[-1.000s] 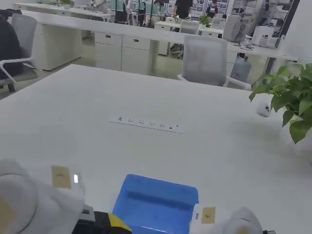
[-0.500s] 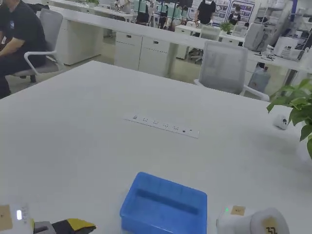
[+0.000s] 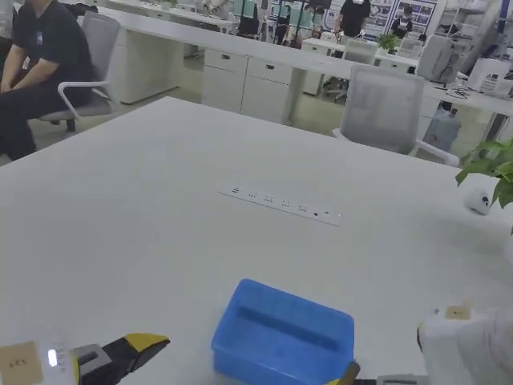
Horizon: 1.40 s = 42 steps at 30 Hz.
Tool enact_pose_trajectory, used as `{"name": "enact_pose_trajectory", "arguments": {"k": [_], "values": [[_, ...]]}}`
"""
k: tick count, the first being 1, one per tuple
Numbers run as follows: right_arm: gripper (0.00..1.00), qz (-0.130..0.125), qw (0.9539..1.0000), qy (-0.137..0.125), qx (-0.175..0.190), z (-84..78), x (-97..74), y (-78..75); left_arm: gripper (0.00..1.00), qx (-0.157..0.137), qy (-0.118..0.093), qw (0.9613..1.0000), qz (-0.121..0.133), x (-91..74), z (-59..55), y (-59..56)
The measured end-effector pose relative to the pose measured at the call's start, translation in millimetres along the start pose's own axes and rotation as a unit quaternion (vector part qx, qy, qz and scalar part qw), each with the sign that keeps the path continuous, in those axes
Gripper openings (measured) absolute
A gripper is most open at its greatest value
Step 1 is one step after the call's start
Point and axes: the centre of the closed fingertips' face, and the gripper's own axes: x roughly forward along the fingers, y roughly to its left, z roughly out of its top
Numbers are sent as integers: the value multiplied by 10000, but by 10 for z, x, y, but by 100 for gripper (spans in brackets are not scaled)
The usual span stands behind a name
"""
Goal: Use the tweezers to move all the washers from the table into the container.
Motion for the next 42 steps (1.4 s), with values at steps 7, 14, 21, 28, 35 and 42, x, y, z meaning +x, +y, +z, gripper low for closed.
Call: {"name": "enact_pose_trajectory", "arguments": {"k": [7, 14, 21, 28, 35, 42], "values": [[2, -316, 9987, -382, -68, 251, -64, -219, 92, -188, -165, 9994, 219, -39, 45, 117], [2, -594, 9971, -443, -143, 312, -12, -488, 86, -126, -268, 9991, 317, -84, 89, 140], [3, -887, 9925, -683, 487, 321, 52, -856, 82, -148, -271, 9989, 353, -101, 91, 158], [3, -1054, 9881, -559, 976, 100, 182, -1119, 85, -460, -436, 9976, 269, -118, 135, 179], [3, -1117, 9900, -381, 768, 41, 265, -1128, 82, -357, -377, 9982, 316, -119, 111, 181], [3, -1137, 9920, -240, 501, 28, 302, -1113, 81, -235, -333, 9982, 430, -122, 91, 210]]}}
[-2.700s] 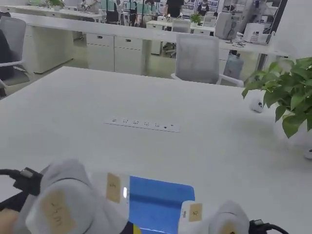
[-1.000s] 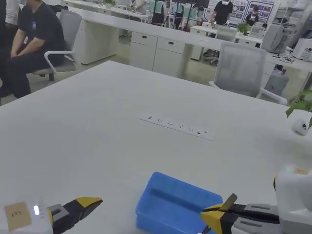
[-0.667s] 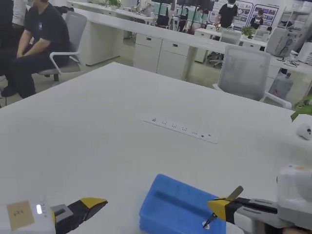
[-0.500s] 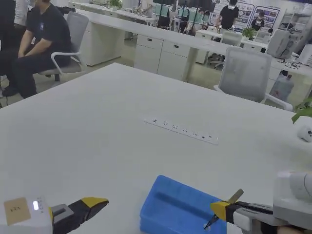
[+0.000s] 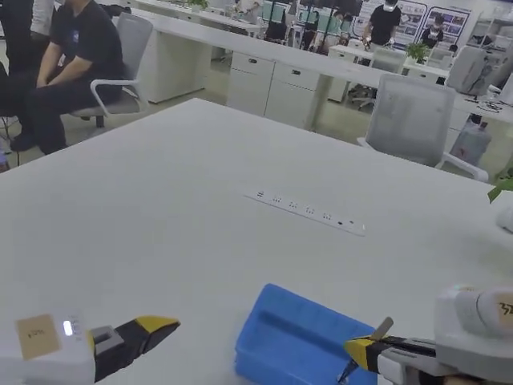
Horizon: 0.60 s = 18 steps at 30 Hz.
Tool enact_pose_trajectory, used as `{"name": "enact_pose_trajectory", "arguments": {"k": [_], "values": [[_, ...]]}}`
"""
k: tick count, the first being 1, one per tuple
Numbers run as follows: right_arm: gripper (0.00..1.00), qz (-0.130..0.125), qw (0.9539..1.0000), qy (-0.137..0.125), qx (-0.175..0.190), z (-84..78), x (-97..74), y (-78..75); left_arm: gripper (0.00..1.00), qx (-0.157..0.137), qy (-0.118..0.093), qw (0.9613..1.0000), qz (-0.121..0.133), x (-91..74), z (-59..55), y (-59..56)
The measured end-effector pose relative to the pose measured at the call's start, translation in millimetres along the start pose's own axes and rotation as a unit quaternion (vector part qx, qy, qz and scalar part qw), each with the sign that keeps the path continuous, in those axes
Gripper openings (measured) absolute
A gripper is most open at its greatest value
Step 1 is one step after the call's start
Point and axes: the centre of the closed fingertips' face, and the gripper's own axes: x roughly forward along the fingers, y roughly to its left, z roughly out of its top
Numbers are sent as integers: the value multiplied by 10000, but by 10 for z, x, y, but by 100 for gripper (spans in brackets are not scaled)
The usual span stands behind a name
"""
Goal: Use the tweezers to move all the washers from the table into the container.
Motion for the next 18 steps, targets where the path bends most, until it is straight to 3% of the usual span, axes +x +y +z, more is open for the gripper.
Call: {"name": "enact_pose_trajectory", "arguments": {"k": [8, 18], "values": [[3, 33, 9998, -49, -187, 14, -40, 28, 80, 40, 37, 10000, 14, 3, -18, 7], [3, 4, 9986, -526, 80, 233, -297, 119, 79, 45, 78, 10000, 14, 2, -35, 12]]}}
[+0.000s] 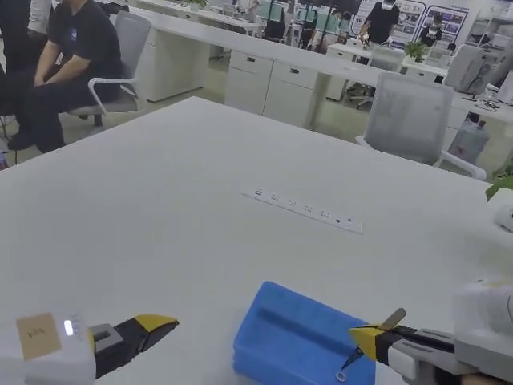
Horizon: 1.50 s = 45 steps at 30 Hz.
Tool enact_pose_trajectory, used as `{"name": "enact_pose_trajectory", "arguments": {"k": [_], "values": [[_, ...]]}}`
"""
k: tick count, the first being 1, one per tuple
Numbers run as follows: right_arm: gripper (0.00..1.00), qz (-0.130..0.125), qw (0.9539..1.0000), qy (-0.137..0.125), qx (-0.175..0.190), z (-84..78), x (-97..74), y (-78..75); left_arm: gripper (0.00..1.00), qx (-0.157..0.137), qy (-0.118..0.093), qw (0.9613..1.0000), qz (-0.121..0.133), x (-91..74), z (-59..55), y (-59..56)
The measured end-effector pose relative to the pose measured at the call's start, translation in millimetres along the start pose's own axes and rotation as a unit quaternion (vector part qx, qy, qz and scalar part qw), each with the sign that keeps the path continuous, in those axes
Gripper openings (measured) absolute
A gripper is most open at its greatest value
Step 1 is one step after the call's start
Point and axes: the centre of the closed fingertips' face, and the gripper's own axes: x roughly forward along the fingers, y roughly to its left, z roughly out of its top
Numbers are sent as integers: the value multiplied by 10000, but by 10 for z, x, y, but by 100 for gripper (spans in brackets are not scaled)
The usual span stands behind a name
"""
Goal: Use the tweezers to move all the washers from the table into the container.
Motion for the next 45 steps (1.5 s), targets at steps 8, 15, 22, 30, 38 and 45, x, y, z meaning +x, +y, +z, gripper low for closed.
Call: {"name": "enact_pose_trajectory", "arguments": {"k": [8, 15, 22, 30, 38, 45], "values": [[3, 224, 9990, -385, 27, 180, -182, 291, 79, -5, 6, 10000, -11, 3, -4, 2], [3, 443, 9980, -451, 94, 149, -231, 520, 79, -2, 26, 10000, -23, 5, -10, -4], [3, 600, 9974, -354, 181, 22, -217, 631, 78, 9, 40, 10000, -37, 5, -13, -8], [3, 696, 9971, -166, 246, -179, -153, 729, 78, 7, 50, 10000, -48, 5, -17, -15], [3, 753, 9966, 124, 297, -434, -76, 779, 78, 21, 55, 10000, -48, 5, -20, -19], [3, 856, 9949, 309, 435, -620, -11, 838, 77, 68, 104, 9999, -76, 11, -36, -30]]}}
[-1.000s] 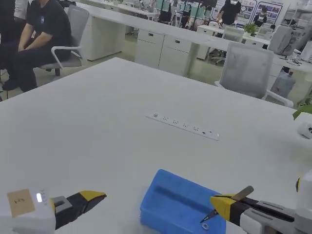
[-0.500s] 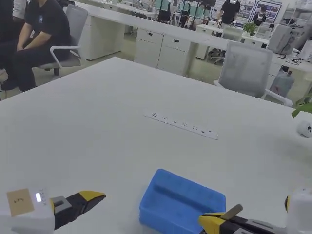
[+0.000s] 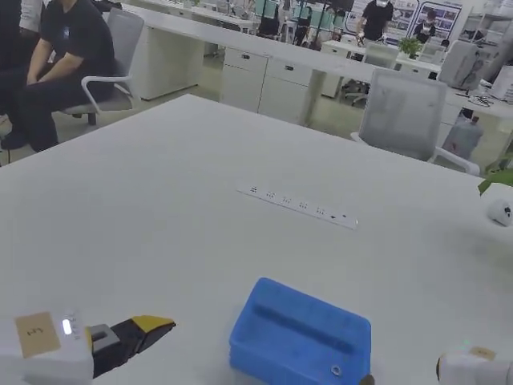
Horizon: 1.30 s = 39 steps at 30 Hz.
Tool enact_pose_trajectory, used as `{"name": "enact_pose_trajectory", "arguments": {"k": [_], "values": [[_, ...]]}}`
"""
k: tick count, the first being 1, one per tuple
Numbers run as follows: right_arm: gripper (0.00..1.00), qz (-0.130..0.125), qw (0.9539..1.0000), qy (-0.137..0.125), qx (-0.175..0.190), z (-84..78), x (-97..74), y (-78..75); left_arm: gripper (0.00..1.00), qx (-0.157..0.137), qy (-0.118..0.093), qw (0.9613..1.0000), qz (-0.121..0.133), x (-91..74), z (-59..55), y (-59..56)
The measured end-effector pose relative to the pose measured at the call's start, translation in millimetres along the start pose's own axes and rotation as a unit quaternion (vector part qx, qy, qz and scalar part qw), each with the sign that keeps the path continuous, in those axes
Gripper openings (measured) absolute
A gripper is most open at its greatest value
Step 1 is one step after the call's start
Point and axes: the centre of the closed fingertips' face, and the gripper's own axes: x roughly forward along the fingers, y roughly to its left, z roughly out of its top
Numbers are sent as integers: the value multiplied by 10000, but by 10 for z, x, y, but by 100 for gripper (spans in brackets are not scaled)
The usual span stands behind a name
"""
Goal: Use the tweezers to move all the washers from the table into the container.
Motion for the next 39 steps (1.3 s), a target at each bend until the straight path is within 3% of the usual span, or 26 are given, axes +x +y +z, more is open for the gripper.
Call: {"name": "enact_pose_trajectory", "arguments": {"k": [13, 19, 22, 26, 29, 35, 39], "values": [[3, 24, 10000, 73, 12, -62, 54, -3, 76, 24, 47, 10000, 23, 5, -18, 5], [3, -15, 9981, 106, -599, -46, 69, 62, 76, 48, 93, 9999, 11, 6, -33, 1], [3, -9, 9980, 18, -633, -8, 60, 105, 76, 57, 112, 9999, -1, 8, -40, -4], [3, -62, 9963, 215, -832, -63, 93, 82, 75, 67, 136, 9999, -17, 10, -48, -6], [3, 12, 9969, 205, -761, -71, 95, 111, 75, 53, 148, 9999, -32, 11, -53, -8], [3, 25, 9927, 318, -1162, -96, 120, 188, 75, 69, 167, 9998, -36, 16, -68, 2], [4, 134, 9811, 499, -1863, -145, 158, 296, 75, 87, 183, 9998, -26, 17, -77, 9]]}}
